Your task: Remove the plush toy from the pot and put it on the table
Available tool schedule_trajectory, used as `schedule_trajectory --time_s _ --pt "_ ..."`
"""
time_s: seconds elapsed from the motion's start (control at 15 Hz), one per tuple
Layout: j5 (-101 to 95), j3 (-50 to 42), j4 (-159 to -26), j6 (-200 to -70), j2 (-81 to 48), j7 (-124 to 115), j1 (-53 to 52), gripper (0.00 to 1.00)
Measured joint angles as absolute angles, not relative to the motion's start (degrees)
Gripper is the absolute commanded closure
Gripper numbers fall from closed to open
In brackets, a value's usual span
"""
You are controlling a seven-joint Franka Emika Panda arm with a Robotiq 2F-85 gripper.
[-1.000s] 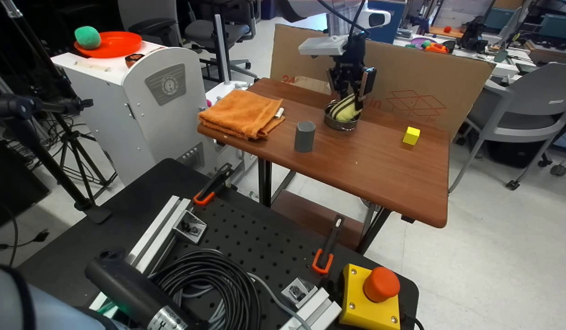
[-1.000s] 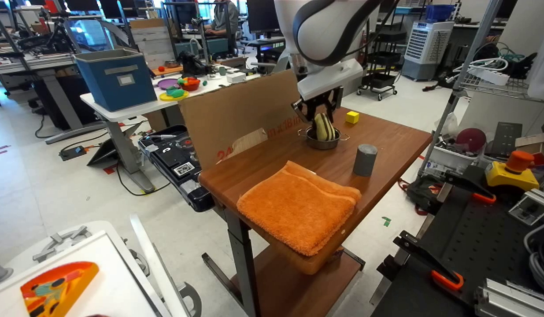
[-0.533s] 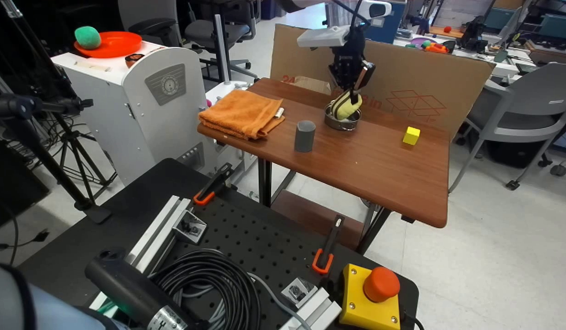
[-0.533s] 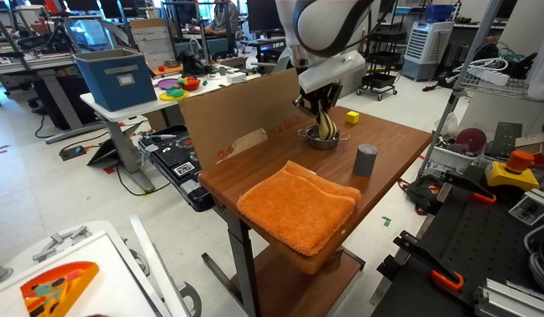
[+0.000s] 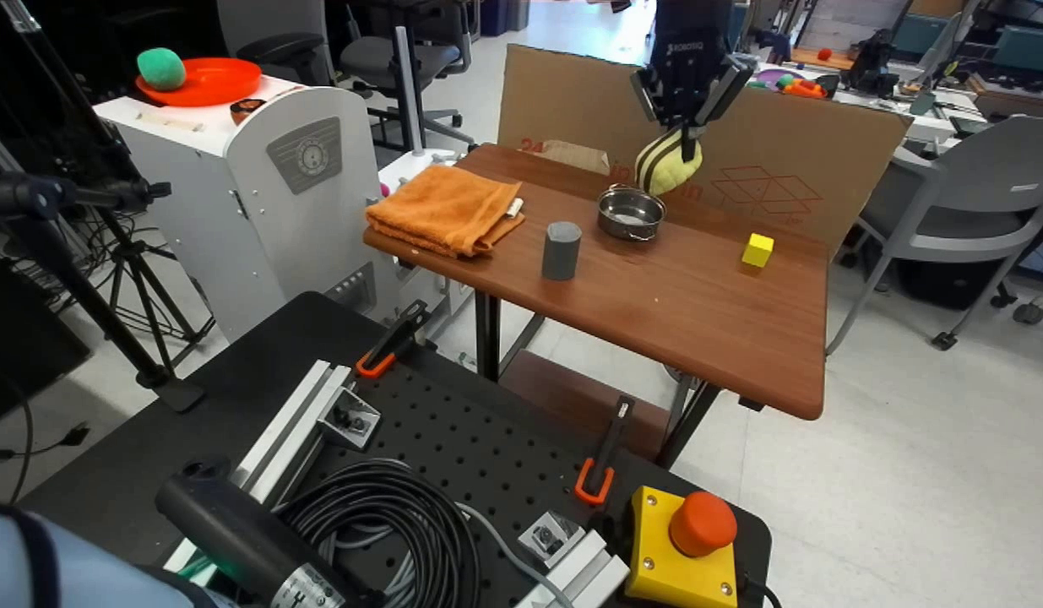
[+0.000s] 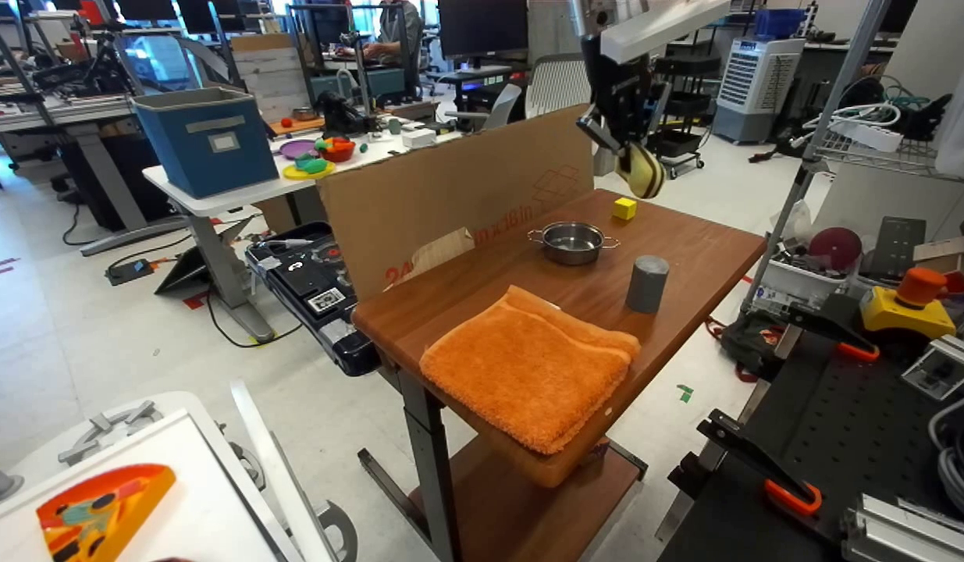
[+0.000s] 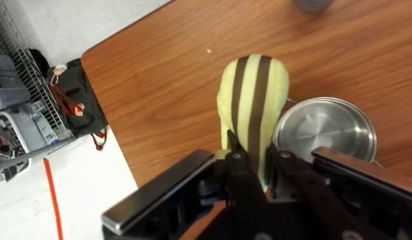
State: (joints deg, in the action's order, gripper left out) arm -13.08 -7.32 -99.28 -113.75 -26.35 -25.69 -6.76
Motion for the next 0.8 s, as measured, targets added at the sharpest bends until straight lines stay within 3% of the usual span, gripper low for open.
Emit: schedule_trajectory --time_s 0.07,0.13,0.2,0.27,0.4,0.8 --pt "-12.92 -7.33 -99.23 -112.10 -25.97 -24.22 -5.71 0.97" --pt "-12.92 -7.34 -99.23 -110.78 -25.92 -22.88 -4.71 0.82" --pt "-12.94 -7.35 -99.24 -109.54 -26.12 -21.74 -3.90 0.60" --pt "-12.95 -7.35 -99.31 -108.76 -26.53 -21.00 -3.27 0.94" --pt "-13.05 -7.35 -99.36 -108.52 -28.07 -20.48 -2.60 0.99" --pt "-13.04 -7.37 -96.45 -108.52 -35.30 -20.47 -2.39 0.97"
